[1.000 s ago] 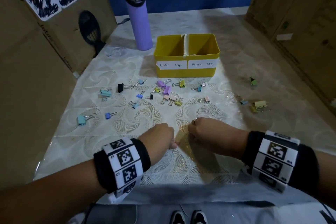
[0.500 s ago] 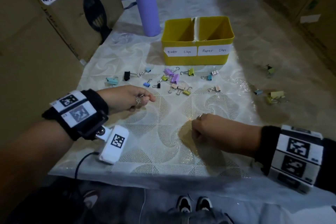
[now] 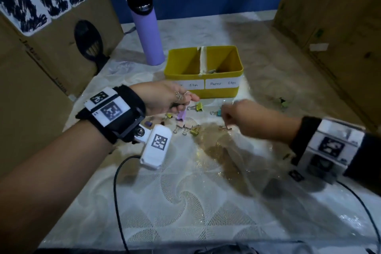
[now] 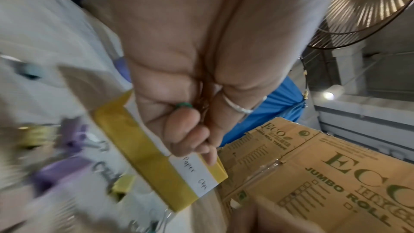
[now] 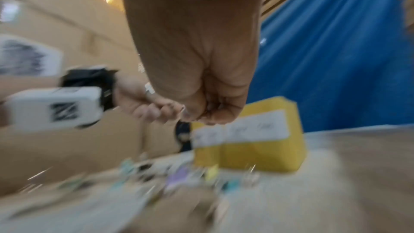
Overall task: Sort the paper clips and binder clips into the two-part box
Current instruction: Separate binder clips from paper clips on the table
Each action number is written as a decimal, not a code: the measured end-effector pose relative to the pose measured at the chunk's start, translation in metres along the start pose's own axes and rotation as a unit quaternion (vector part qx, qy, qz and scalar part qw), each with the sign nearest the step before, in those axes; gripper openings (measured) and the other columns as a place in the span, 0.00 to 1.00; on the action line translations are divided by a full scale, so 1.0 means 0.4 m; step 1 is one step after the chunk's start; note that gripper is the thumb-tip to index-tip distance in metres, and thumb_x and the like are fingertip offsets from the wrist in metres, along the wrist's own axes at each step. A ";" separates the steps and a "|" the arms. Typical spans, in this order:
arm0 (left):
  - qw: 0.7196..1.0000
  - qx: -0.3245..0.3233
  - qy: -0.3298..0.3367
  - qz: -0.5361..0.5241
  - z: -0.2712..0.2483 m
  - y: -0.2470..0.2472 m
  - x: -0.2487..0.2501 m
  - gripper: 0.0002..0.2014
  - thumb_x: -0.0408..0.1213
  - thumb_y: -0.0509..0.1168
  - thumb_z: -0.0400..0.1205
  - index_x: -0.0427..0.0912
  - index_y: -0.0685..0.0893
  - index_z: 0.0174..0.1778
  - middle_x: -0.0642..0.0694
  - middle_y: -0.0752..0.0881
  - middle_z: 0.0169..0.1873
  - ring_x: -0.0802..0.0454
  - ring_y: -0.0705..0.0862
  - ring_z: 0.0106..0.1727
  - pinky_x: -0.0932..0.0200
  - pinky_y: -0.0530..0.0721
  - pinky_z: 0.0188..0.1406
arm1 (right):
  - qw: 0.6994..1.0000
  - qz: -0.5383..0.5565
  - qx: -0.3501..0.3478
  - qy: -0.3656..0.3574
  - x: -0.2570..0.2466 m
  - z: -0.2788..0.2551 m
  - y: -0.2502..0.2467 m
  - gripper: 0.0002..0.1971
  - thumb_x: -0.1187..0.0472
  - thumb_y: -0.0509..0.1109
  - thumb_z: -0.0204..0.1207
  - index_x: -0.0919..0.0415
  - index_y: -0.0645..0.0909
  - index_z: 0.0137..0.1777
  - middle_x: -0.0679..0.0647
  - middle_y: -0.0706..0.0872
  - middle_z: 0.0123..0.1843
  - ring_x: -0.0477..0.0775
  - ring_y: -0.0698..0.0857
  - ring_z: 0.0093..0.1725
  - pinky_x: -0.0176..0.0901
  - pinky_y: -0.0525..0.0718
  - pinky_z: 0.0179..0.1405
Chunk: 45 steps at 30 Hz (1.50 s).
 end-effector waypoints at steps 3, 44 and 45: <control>0.999 0.040 0.035 0.008 0.085 -0.008 0.092 0.12 0.25 0.51 0.85 0.34 0.77 0.60 0.49 0.75 0.29 0.62 0.73 0.21 0.73 0.70 0.17 | 0.977 0.030 0.191 0.087 0.124 0.090 -0.149 0.07 0.68 0.65 0.76 0.67 0.82 0.50 0.65 0.87 0.47 0.66 0.84 0.50 0.40 0.72 0.40; 0.874 0.072 0.070 0.475 0.145 0.254 0.014 0.13 0.32 0.66 0.78 0.29 0.84 0.56 0.33 0.84 0.59 0.39 0.83 0.61 0.49 0.81 0.63 | 1.000 0.018 -0.013 0.006 0.223 -0.145 0.096 0.08 0.61 0.65 0.66 0.57 0.85 0.42 0.56 0.87 0.44 0.56 0.84 0.45 0.47 0.84 0.46; 0.881 0.074 0.073 0.461 0.144 0.252 0.017 0.10 0.30 0.65 0.78 0.30 0.85 0.52 0.33 0.86 0.56 0.39 0.84 0.59 0.50 0.82 0.60 | 1.000 0.014 -0.007 0.005 0.218 -0.146 0.092 0.08 0.62 0.66 0.67 0.59 0.85 0.41 0.57 0.86 0.44 0.56 0.83 0.45 0.47 0.83 0.45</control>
Point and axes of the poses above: each hand's wrist, its own z-axis towards the middle knuckle, its own y-axis out of the palm, x = y × z, the point moved 5 cm from there along z, towards the middle knuckle
